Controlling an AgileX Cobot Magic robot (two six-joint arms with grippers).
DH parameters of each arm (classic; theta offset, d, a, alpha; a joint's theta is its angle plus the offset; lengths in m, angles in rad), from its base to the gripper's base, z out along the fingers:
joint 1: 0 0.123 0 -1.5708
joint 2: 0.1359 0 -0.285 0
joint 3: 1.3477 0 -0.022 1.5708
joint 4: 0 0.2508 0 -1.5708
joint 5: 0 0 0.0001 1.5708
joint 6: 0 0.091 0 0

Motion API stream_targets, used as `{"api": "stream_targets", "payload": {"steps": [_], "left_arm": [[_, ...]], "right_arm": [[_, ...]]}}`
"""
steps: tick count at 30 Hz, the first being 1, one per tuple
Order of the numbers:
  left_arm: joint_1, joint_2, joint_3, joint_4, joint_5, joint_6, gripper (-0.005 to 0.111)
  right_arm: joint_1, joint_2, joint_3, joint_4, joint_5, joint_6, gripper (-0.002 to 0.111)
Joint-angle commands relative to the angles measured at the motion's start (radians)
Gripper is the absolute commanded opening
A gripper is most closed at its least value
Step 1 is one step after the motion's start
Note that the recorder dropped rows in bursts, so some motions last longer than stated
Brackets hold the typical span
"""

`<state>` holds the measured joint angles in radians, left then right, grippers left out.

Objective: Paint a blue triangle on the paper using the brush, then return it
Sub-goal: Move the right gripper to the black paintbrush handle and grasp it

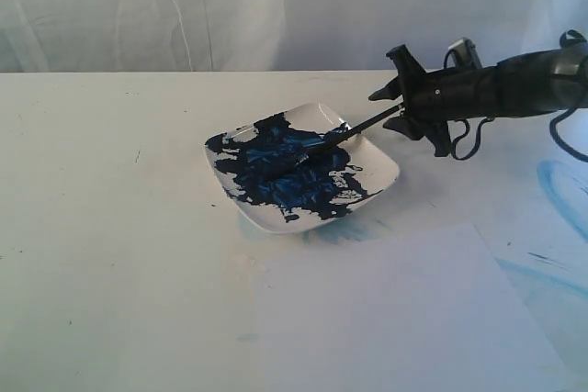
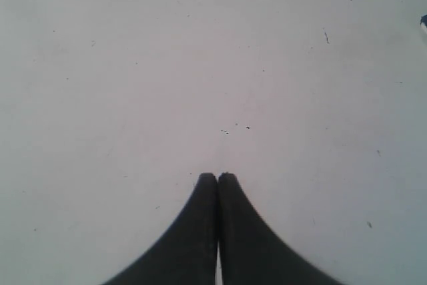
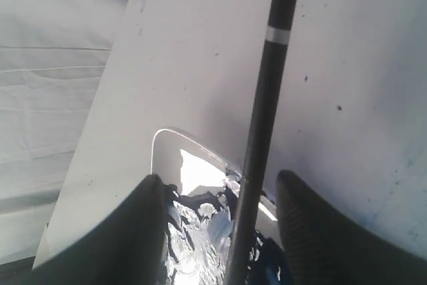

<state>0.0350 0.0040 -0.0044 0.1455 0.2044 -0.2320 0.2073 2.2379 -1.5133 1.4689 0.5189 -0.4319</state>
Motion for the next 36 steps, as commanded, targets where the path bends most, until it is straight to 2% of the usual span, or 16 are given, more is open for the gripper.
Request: {"api": "stream_targets", "payload": {"steps": [1, 6, 13, 36], "left_arm": [[0.005, -0.004, 0.004, -0.003, -0.002, -0.007, 0.0], [0.005, -0.004, 0.004, -0.003, -0.002, -0.007, 0.0], [0.005, -0.004, 0.004, -0.003, -0.002, -0.007, 0.0], [0.005, -0.004, 0.004, -0.003, -0.002, -0.007, 0.0]], "right_arm": [[0.014, 0.038, -0.041, 0.023, -0.013, -0.01, 0.049], [0.015, 0.052, -0.049, 0.038, -0.07, -0.01, 0.049], [0.016, 0.071, -0.049, 0.109, -0.084, -0.01, 0.049], [0.032, 0.129, -0.096, 0.152, -0.125, -0.01, 0.049]]}}
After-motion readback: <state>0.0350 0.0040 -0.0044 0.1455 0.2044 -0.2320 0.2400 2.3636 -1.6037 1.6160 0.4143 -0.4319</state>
